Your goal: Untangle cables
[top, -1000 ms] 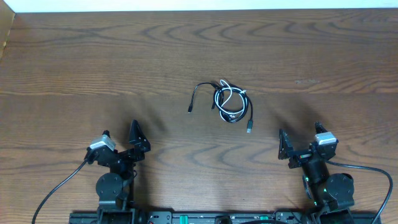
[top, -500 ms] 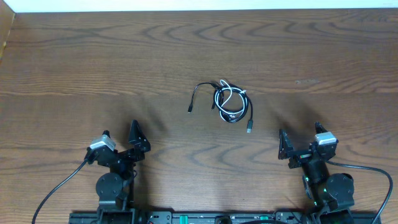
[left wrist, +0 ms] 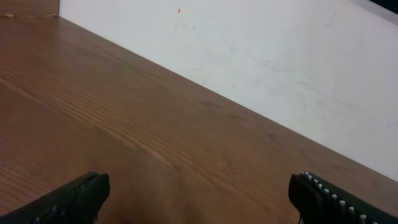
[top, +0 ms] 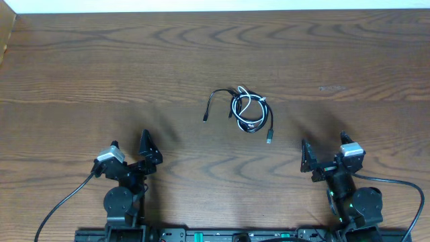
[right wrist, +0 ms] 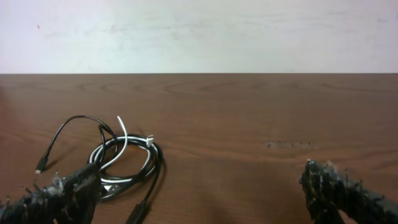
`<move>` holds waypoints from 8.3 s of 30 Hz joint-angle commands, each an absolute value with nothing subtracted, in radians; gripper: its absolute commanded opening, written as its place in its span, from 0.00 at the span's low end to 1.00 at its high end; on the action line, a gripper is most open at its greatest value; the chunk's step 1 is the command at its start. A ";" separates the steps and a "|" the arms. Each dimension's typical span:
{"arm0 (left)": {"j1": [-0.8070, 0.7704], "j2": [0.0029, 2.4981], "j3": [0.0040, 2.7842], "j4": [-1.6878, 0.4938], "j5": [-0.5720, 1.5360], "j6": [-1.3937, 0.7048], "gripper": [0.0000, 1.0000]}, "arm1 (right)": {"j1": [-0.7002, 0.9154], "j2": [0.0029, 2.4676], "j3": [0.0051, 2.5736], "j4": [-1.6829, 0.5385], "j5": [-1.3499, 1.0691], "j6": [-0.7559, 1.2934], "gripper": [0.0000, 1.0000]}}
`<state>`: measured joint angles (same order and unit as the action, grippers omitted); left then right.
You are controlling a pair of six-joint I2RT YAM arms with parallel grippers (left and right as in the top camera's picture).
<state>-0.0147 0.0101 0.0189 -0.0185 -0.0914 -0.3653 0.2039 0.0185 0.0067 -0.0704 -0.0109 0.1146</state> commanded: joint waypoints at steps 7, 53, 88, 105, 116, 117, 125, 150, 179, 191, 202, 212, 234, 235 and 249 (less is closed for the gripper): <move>-0.012 0.004 0.004 -0.064 -0.105 -0.352 0.98 | 0.196 0.018 0.006 -0.075 -0.006 0.123 0.99; -0.012 0.004 0.004 -0.064 -0.105 -0.352 0.98 | 0.196 0.018 0.006 -0.075 -0.006 0.123 0.99; -0.012 0.004 0.004 -0.064 -0.105 -0.352 0.98 | 0.196 0.018 0.006 -0.075 -0.006 0.123 0.99; -0.012 0.004 0.004 -0.064 -0.105 -0.352 0.98 | 0.196 0.018 0.006 -0.075 -0.006 0.123 0.99; -0.012 0.004 0.004 -0.064 -0.105 -0.352 0.98 | 0.196 0.018 0.006 -0.073 -0.006 0.123 0.99; -0.012 0.004 0.004 -0.064 -0.105 -0.352 0.98 | 0.196 0.018 0.006 -0.073 -0.006 0.123 0.99; -0.012 0.004 0.004 -0.064 -0.105 -0.352 0.98 | 0.196 0.018 0.006 -0.075 -0.018 0.131 0.99; -0.012 0.004 0.004 -0.063 -0.105 -0.352 0.98 | 0.196 0.018 0.006 -0.075 -0.014 0.131 0.99; -0.012 0.004 0.123 -0.182 -0.049 -0.349 0.98 | 0.196 0.018 0.017 -0.072 -0.090 0.133 0.99; -0.012 0.357 0.707 -0.628 -0.006 -0.329 0.98 | 0.196 0.132 0.311 -0.162 -0.122 0.134 0.99; -0.012 1.011 1.257 -1.080 0.149 -0.233 0.98 | 0.196 0.683 0.761 -0.423 -0.244 0.085 0.99; -0.012 1.348 1.259 -1.061 0.468 -0.233 0.30 | 0.196 1.147 1.085 -0.710 -0.418 0.074 0.99; -0.013 1.585 1.251 -0.944 0.460 -0.233 0.07 | 0.198 1.438 1.084 -0.574 -0.459 0.127 0.01; -0.013 1.585 1.248 -0.938 0.460 -0.233 0.07 | 0.198 1.460 1.084 -0.567 -0.459 0.127 0.03; -0.013 1.589 1.166 -0.797 0.432 -0.223 0.08 | 0.198 1.758 1.084 -0.421 -0.459 0.193 0.27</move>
